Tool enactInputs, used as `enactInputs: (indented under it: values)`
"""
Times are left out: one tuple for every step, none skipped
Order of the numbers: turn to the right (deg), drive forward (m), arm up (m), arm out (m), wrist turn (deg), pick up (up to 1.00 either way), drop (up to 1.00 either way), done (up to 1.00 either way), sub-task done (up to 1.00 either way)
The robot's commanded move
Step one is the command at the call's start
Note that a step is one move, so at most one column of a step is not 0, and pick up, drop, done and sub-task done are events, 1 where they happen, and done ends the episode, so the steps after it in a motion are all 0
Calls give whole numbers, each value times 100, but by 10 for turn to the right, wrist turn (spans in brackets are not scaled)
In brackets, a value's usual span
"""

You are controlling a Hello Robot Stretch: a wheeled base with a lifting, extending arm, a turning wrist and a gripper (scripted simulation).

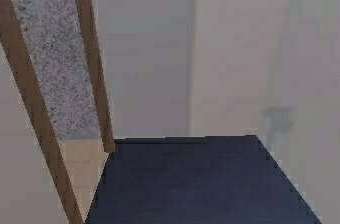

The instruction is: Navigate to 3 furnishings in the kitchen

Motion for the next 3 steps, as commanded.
enactInputs:
  values:
    - [0, 15, 0, 0, 0, 0, 0, 0, 0]
    - [-120, 0, 0, 0, 0, 0, 0, 0, 0]
    - [0, 90, 0, 0, 0, 0, 0, 0, 0]
